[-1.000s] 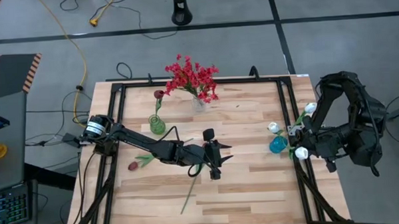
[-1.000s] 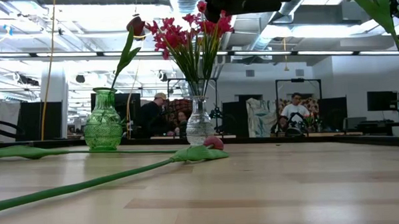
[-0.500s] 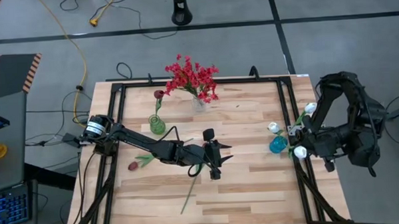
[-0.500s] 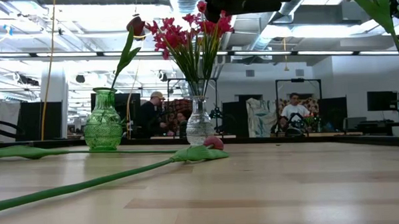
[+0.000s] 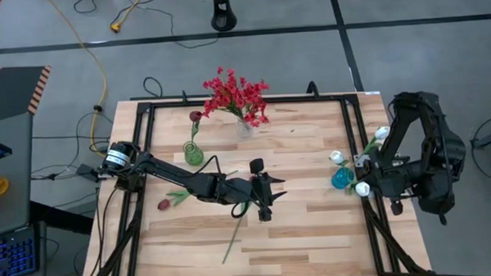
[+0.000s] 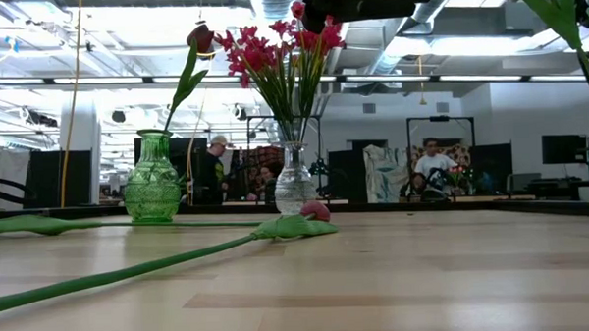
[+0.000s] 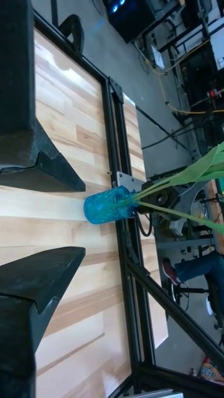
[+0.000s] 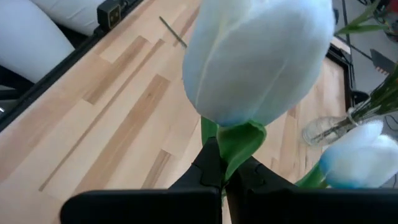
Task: Sort flowers into vase by color
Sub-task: Put the white tulip into the blue vase
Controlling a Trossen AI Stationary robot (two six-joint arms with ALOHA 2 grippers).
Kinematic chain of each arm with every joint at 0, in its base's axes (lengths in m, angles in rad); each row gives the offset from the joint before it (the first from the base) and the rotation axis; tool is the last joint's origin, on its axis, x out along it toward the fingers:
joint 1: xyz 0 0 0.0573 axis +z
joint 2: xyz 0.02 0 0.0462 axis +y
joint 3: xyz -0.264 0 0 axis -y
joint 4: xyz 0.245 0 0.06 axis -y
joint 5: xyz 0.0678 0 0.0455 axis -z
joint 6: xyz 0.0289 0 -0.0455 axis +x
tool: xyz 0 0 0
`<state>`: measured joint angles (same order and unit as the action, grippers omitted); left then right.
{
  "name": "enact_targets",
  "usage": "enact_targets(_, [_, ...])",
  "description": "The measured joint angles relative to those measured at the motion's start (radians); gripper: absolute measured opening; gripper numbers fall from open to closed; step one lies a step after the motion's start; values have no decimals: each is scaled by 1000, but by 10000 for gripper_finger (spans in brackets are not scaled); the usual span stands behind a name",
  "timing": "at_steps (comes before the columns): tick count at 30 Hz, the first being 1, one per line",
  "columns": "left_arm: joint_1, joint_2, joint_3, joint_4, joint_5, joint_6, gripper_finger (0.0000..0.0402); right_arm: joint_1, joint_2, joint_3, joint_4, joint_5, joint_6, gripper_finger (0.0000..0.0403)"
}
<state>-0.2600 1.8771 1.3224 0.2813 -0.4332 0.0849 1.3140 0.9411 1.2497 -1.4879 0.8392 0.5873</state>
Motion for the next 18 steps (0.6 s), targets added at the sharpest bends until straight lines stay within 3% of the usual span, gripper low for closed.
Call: enact_targets(18, [0,0,0,0,0,-3,141,2,0,-144,0,0,198,27])
